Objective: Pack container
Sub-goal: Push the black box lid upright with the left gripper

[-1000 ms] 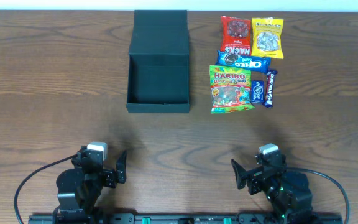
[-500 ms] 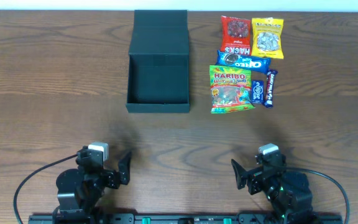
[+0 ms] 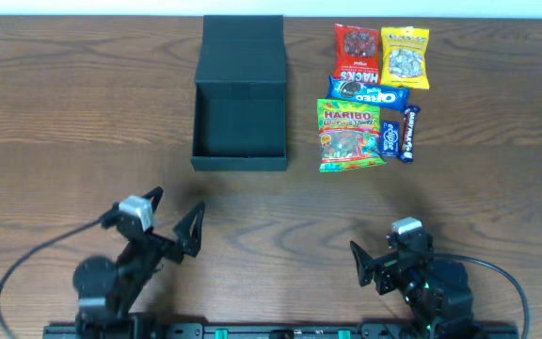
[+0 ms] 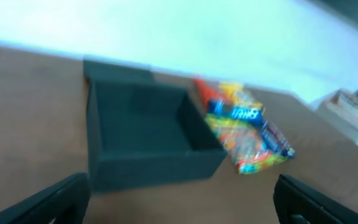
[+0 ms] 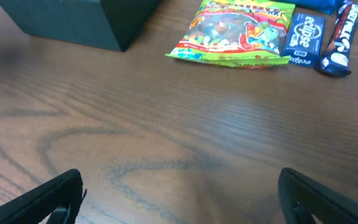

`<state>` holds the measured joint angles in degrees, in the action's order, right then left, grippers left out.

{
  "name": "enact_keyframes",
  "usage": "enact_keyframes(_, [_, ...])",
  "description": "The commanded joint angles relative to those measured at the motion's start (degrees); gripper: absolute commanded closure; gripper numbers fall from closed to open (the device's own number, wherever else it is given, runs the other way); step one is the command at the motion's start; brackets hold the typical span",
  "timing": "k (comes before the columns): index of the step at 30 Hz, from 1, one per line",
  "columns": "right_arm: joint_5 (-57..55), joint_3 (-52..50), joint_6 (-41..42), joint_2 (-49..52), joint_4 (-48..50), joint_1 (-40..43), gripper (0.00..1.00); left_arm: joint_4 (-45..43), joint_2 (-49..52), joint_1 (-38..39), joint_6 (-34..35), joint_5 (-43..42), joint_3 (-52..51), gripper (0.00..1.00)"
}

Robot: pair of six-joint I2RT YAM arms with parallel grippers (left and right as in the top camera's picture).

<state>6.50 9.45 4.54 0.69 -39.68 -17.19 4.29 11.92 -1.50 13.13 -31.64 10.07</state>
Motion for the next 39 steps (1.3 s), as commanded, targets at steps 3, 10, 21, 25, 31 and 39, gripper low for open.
enact_keyframes(3, [-0.7,-0.3,0.5,-0.4,0.1,-0.5,0.01,0.9,19.1,-0.2,-8.6,2.0,11.0,0.05])
enact_keyframes(10, [-0.7,-0.3,0.6,-0.4,0.1,-0.5,0.01,11.0,49.8,4.3,-22.2,18.6,34.6,0.05])
enact_keyframes(21, [-0.7,-0.3,0.6,-0.4,0.1,-0.5,0.01,7.4,77.1,9.4,-23.9,24.2,50.2,0.08])
enact_keyframes(25, [-0.7,-0.3,0.6,-0.4,0.1,-0.5,0.01,4.6,80.7,9.4,-23.9,24.2,50.2,0.18])
enact_keyframes(31, [-0.7,-0.3,0.6,-0.4,0.1,-0.5,0.01,4.2,86.3,9.5,-22.8,24.1,50.2,0.31])
enact_keyframes(39, [-0.7,-0.3,0.6,-0.4,0.1,-0.6,0.01,2.9,89.6,9.5,-22.1,20.2,50.2,0.73])
